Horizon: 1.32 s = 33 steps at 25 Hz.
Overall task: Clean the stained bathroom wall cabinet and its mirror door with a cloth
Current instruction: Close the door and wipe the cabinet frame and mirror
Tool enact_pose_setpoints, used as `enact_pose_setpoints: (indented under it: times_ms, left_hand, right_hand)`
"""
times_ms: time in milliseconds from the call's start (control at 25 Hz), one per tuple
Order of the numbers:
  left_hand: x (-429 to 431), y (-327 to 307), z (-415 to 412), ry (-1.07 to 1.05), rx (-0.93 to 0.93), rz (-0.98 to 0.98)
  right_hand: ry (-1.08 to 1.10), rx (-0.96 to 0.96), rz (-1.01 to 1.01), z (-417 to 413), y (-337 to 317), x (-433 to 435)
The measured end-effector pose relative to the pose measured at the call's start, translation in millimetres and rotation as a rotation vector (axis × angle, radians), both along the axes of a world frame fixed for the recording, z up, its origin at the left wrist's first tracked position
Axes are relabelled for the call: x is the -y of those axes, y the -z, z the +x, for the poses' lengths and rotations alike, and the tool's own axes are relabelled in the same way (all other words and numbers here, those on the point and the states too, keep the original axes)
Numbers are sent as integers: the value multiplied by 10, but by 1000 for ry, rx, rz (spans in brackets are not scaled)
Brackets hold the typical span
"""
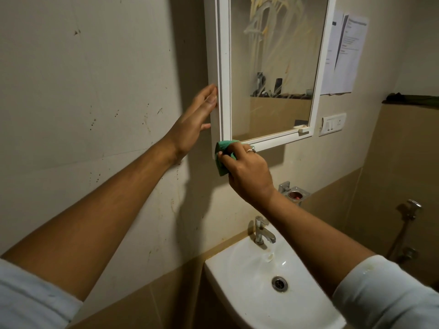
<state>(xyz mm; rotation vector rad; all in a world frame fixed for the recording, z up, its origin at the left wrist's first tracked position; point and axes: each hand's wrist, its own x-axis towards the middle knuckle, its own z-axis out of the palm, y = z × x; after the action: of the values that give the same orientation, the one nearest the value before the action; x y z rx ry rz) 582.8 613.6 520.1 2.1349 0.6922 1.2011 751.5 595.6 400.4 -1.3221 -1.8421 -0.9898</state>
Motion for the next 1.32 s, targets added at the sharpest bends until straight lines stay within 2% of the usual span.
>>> enact_pose_setpoints:
  times_ms: [240, 280, 320, 360, 480, 560, 640, 720, 920, 1040, 1120, 1200, 1320]
  left_hand:
    - [128, -32, 27, -26, -30, -39]
    - [138, -39, 30, -22, -40, -44]
    - [144, -30, 31, -17, -52, -51]
    - [146, -29, 32, -14, -57, -52]
    - [138, -44, 20, -14, -55, -66]
    - [121, -35, 22, -2, -46, -76]
    - [117, -23, 14, 12, -43, -75]
    - [128, -30, 16, 11, -44, -78]
    - [129, -31, 4, 0, -57, -54]
    - [119, -50, -7, 4, -83, -53]
    - [114, -55, 2, 3, -88, -52]
    - [104, -37, 2, 9, -76, -52]
    - [86, -20, -4, 19, -61, -48]
  right_hand:
    - [-6, 282, -124, 313, -33, 34]
    - [36, 282, -181, 399, 34, 40]
    - [67, 160, -238, 495, 126, 78]
    - [58, -128, -266, 585, 191, 121]
    - [-165, -1401, -276, 523, 112, 199]
    - [-324, -1886, -307, 266, -14, 146]
    - [-428, -2145, -309, -13, -169, 48]
    - [-429, -2233, -276, -200, -224, -31]
    - [-388, -2184, -428, -306, -229, 39]
    - [-411, -2305, -320, -57, -372, -9]
    - [-372, -2321, -261, -10, -396, -64]
    - [-337, -2277, -310, -150, -339, -61]
    - [-464, -2280, -455, -359, -318, 37]
